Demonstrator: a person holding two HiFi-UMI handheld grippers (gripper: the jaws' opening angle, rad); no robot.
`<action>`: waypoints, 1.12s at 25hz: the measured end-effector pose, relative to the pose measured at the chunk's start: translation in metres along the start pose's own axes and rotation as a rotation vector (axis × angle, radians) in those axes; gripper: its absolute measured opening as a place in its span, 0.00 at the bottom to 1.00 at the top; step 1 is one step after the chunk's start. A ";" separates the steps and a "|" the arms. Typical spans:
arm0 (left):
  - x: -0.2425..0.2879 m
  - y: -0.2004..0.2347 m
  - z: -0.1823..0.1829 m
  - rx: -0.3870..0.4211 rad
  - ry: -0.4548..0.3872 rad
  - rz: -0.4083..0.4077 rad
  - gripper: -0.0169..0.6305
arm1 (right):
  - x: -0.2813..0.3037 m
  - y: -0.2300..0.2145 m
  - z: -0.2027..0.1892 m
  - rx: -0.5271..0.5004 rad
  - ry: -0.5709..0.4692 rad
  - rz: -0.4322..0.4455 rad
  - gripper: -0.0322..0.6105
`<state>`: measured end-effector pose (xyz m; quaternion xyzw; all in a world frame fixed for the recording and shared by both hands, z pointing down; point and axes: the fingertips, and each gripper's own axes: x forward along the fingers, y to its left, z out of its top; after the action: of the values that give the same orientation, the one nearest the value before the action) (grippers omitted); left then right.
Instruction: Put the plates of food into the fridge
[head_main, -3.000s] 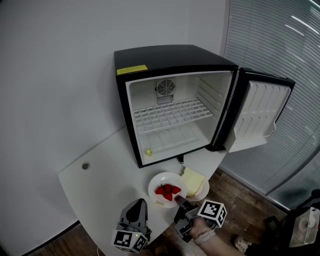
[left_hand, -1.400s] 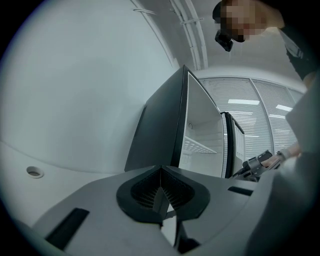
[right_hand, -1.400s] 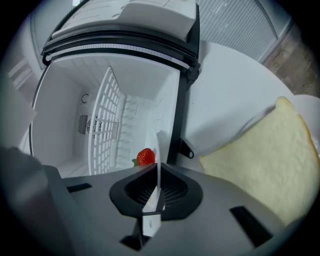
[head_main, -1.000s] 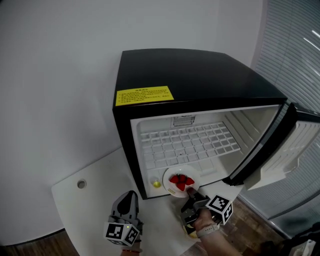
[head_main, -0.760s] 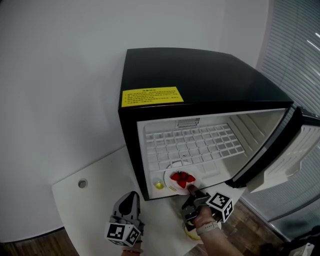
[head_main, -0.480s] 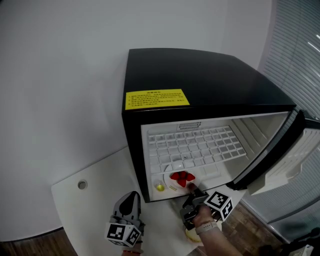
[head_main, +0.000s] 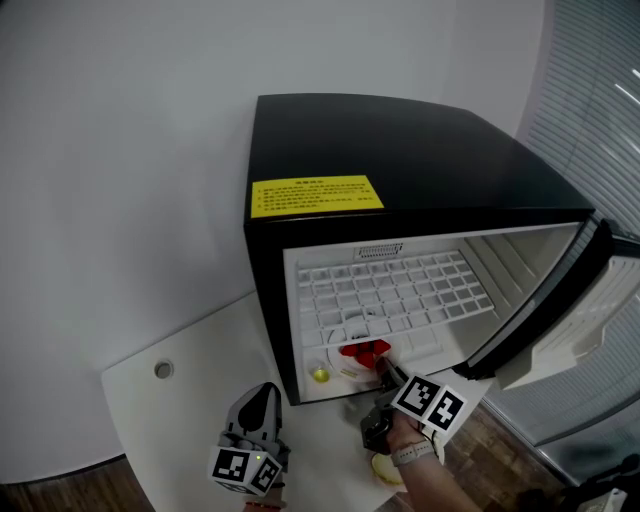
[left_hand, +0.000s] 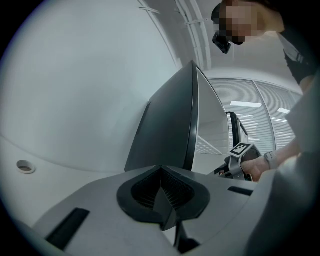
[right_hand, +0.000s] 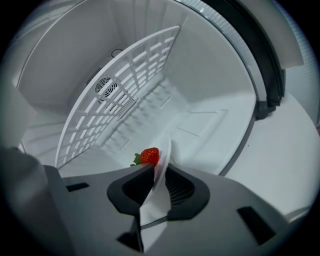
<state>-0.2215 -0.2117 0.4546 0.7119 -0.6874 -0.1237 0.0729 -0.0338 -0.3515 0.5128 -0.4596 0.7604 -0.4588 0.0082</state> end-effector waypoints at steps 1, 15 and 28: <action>0.000 0.000 0.000 0.000 -0.002 -0.002 0.04 | 0.000 0.001 0.001 -0.032 0.001 -0.004 0.12; -0.001 0.001 -0.001 -0.012 -0.011 -0.008 0.04 | 0.007 -0.015 0.010 -0.295 -0.019 -0.119 0.21; -0.001 0.003 -0.002 -0.016 -0.009 0.000 0.04 | 0.009 -0.023 0.015 -0.455 -0.040 -0.192 0.24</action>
<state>-0.2238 -0.2110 0.4570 0.7106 -0.6868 -0.1323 0.0757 -0.0167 -0.3718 0.5234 -0.5286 0.7968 -0.2651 -0.1241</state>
